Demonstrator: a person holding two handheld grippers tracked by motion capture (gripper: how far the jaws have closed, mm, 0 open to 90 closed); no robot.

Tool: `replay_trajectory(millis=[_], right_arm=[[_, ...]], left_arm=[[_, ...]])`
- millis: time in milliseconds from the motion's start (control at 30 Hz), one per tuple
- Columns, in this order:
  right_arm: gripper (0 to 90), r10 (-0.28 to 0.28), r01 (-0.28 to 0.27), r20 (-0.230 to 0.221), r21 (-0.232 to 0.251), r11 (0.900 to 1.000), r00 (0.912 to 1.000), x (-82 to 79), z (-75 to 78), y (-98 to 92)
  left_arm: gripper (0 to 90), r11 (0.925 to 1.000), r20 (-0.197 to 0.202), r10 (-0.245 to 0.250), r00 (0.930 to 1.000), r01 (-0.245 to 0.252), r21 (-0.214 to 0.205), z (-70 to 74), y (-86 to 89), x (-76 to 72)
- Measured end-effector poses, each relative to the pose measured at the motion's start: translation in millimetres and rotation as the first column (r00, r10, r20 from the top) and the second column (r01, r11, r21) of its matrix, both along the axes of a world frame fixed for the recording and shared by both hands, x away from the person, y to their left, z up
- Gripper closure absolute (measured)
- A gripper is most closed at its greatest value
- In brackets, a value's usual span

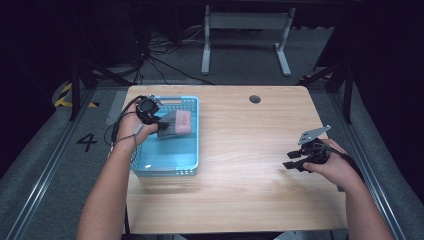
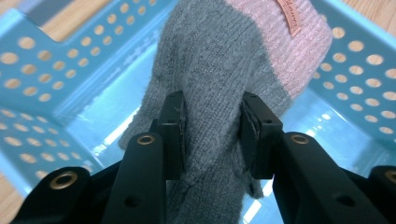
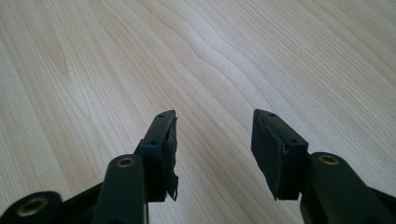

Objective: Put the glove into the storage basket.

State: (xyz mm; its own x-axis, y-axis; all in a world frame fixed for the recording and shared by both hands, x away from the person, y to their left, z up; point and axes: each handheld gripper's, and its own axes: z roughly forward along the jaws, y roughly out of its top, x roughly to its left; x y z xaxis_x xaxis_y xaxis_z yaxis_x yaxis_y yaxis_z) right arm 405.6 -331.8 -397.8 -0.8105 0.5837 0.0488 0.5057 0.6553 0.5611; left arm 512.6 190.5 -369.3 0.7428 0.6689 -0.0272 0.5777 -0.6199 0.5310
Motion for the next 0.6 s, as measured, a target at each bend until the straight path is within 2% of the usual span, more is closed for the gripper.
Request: replay_trajectory(millis=[233, 400, 600], right_arm=[[51.1, 0.010, -0.010, 0.003, -0.001, 0.9999, 0.9999, -1.3, -0.2, 1.5], [50.9, 0.008, -0.008, 0.008, 0.000, 1.0000, 0.9999, -2.5, 0.6, 0.1], [50.7, 0.006, -0.006, 0.012, -0.001, 1.0000, 0.9999, -3.3, 0.3, -0.5]], left_arm=[[65.0, 0.9997, -0.050, -0.013, 0.9987, 0.014, 0.021, -14.2, -6.5, 7.1], [64.8, 0.9997, -0.074, -0.016, 0.9971, 0.018, 0.017, -21.1, -10.1, 13.3], [64.4, 0.9993, -0.094, -0.019, 0.9954, 0.022, 0.031, -29.8, -15.4, 18.4]])
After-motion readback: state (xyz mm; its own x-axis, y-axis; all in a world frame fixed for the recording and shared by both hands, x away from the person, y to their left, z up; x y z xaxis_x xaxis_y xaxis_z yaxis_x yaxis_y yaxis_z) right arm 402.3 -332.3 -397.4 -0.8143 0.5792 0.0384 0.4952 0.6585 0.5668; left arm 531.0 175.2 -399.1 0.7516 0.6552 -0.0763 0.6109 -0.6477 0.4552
